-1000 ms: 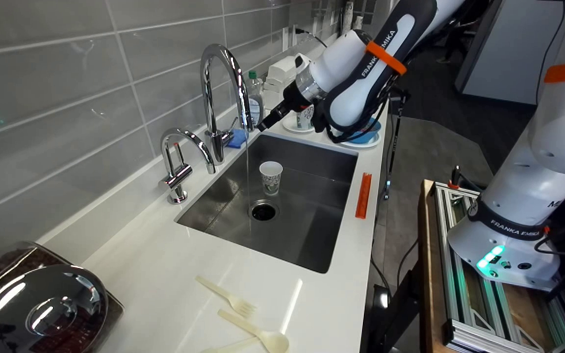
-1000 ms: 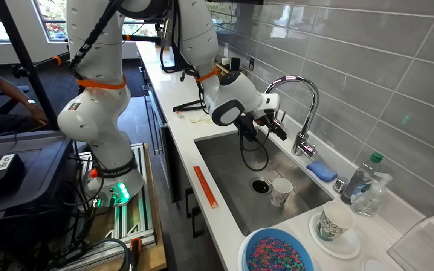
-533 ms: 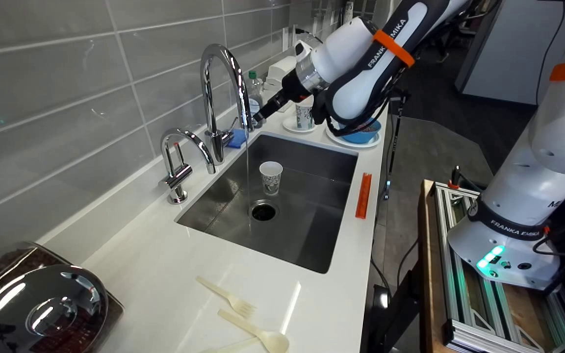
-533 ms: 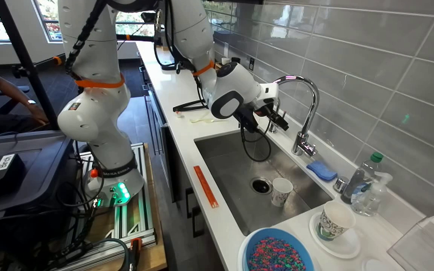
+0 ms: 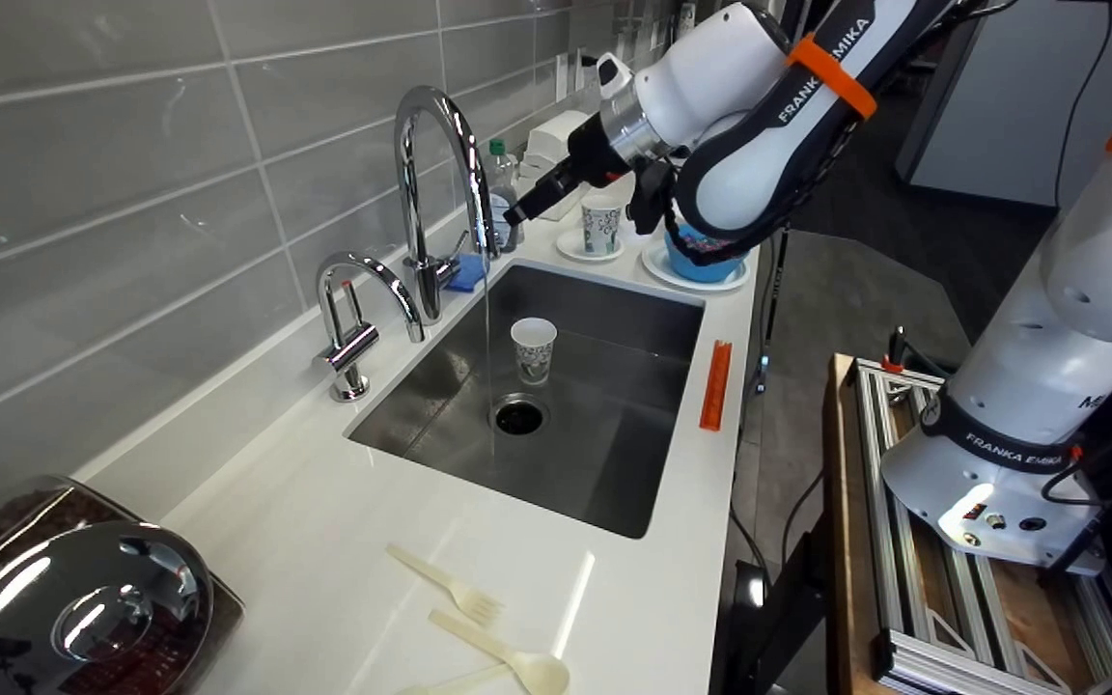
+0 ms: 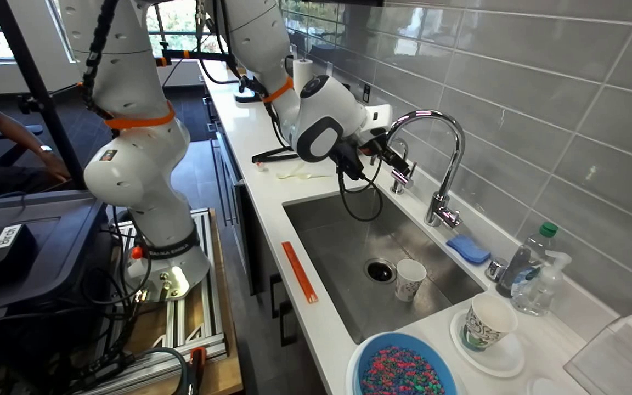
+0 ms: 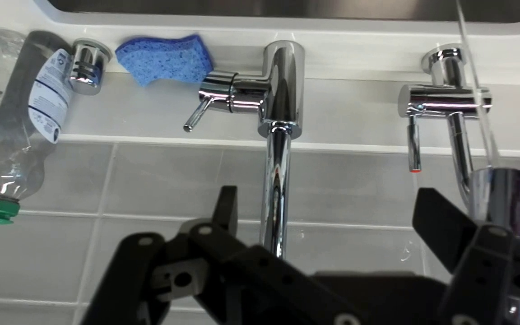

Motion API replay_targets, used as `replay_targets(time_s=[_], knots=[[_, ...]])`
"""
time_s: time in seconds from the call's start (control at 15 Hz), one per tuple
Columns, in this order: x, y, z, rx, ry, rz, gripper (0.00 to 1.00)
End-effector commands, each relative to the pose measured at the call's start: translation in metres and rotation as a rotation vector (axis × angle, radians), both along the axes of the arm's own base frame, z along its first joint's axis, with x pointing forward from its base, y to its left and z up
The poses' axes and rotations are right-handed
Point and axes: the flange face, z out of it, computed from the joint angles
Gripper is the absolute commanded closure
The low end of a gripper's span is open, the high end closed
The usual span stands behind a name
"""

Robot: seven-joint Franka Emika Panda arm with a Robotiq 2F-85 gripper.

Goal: Open the faucet on the right then push it to the right side of the sink.

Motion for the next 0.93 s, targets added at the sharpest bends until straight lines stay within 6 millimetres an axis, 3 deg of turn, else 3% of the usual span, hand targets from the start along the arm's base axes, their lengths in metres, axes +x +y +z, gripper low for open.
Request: replay_targets(time_s=[0.0,0.4,0.87], knots=[[-0.016,0.025,-0.003,0.045,0.036,0.034,0.0],[-0.032,0.031,-0.003,0.086,0.036,0.047,0.0],[-0.022,0.026,0.008,0.092,0.026,0.052,0.0]])
